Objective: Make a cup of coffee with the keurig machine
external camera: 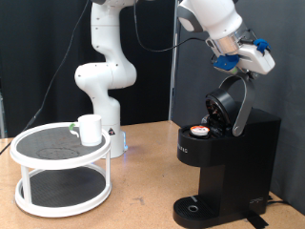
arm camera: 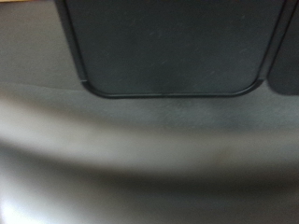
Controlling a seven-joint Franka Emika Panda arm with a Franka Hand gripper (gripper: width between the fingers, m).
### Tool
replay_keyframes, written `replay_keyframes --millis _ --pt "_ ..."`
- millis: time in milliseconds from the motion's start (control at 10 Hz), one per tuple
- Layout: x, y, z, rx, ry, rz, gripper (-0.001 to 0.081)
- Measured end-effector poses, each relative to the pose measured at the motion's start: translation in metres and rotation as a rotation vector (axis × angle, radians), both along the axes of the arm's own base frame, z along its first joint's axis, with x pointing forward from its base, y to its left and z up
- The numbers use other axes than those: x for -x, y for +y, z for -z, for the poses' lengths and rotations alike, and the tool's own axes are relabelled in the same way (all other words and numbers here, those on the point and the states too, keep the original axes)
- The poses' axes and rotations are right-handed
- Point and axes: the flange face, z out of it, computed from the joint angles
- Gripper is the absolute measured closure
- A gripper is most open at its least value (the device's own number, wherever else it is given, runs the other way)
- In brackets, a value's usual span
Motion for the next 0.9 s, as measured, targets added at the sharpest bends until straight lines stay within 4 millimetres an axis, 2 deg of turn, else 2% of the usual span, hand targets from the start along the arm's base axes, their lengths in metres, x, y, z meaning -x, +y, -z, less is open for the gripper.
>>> replay_keyframes --millis 600,900 --pt "0.022 -0.038 -0.007 0.004 -0.056 -0.018 0.0806" --pt "0.013 -0.071 -0.013 0.002 -0.091 0.102 0.0806"
